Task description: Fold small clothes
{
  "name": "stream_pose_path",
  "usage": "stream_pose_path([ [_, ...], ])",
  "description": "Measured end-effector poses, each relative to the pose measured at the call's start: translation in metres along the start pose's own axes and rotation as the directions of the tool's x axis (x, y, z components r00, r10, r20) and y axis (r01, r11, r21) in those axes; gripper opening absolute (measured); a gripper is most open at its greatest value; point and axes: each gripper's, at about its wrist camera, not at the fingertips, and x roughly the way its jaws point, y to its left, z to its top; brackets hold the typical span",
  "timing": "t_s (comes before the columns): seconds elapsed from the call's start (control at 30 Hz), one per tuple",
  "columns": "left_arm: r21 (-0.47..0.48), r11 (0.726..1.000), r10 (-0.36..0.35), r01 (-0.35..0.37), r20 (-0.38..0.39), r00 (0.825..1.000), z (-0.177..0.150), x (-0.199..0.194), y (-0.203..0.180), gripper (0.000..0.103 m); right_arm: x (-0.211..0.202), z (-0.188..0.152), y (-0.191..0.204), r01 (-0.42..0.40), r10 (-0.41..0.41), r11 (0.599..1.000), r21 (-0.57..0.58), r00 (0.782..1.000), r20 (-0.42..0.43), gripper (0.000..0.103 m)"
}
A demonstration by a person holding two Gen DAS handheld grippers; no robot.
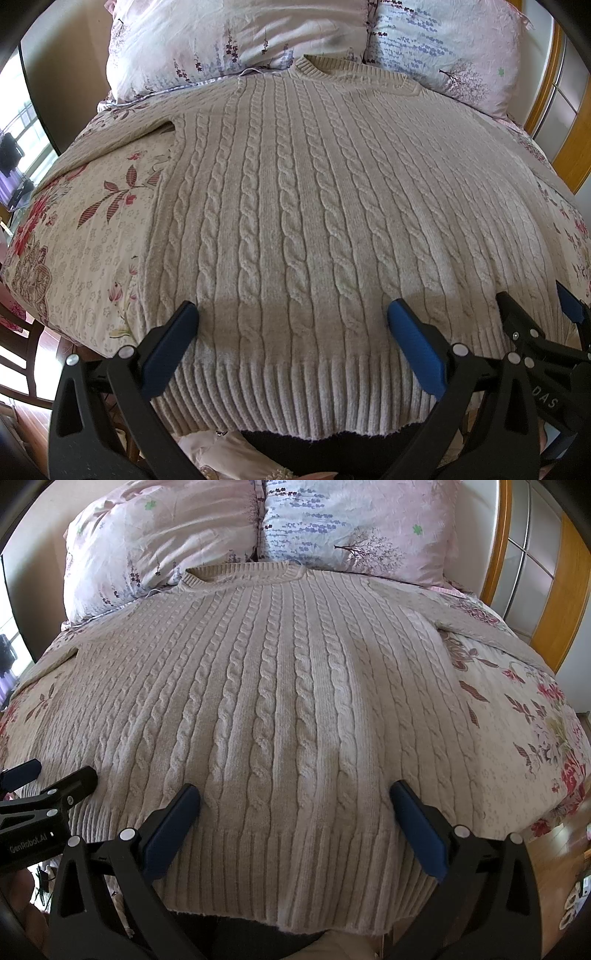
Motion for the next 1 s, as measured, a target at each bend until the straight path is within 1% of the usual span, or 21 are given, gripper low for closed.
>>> stream_pose_path([
  [1.0, 0.000, 1.000, 0.000, 0.000, -0.003, 1.000, 0.0000, 0.0001, 0.0000, 0.101, -0.0012, 0.0025, -0.0002, 0.001, -0.001, 1.000, 0.000, 1.000, -0.004, 0.102],
])
